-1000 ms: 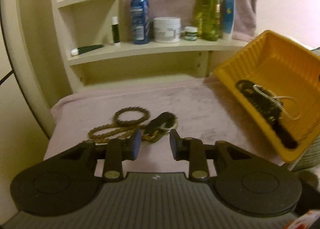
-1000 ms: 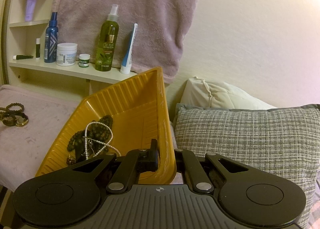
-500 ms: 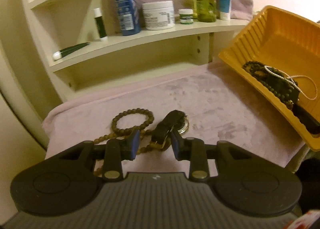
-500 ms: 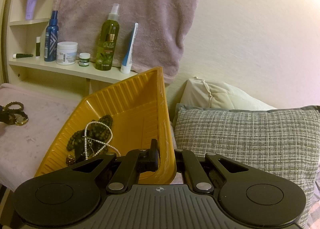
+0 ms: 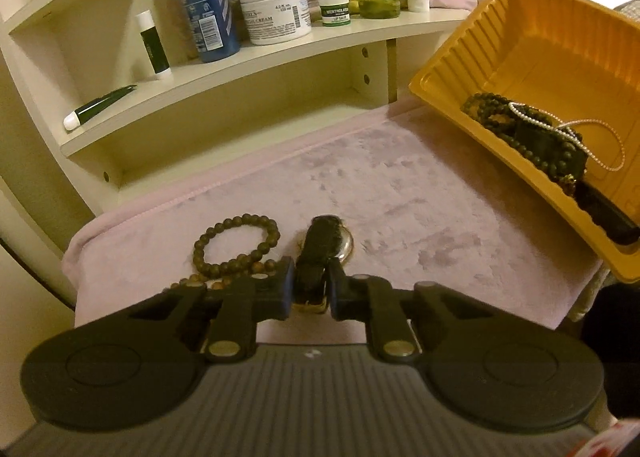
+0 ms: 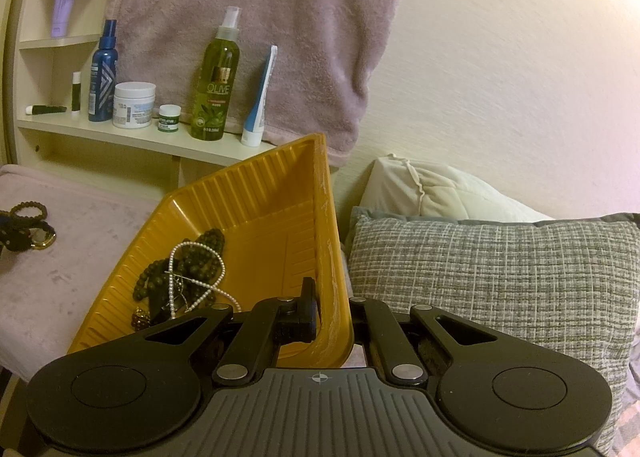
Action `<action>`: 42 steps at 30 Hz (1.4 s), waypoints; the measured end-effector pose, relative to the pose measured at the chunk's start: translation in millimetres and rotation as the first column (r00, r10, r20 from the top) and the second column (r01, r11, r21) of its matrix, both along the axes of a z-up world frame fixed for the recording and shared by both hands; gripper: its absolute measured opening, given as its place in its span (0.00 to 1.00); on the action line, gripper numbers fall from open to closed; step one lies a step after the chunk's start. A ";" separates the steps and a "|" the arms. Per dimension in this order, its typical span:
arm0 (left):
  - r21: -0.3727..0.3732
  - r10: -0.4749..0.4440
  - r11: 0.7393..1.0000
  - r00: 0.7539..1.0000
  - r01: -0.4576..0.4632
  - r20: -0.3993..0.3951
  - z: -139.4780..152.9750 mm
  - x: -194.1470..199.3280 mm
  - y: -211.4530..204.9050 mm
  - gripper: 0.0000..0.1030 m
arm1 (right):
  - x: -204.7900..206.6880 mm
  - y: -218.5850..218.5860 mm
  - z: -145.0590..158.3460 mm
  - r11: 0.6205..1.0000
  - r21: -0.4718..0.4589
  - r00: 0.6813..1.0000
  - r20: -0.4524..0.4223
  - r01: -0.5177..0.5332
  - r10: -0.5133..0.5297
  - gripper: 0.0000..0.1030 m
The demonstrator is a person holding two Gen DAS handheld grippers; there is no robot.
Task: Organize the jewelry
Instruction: 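Lower the left gripper onto the pile and grasp the black watch, then carry the black watch with the left gripper into the tray and release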
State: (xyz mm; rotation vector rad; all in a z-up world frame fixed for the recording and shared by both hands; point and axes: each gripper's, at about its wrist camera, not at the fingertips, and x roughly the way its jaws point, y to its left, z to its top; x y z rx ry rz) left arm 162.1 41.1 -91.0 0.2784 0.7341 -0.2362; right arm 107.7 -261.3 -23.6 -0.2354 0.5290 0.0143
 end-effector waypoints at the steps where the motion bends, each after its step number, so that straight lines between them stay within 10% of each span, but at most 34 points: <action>1: -0.005 0.002 1.000 1.000 -0.002 -0.002 0.0 -0.7 -0.7 0.14 | -0.1 0.0 0.0 1.000 0.001 1.000 0.000 0.000 0.000 0.04; 42: -0.113 -0.010 0.993 0.997 0.018 0.073 46.1 -9.8 -22.8 0.13 | 0.1 -0.1 0.0 1.000 0.001 1.000 -0.001 -0.001 0.001 0.04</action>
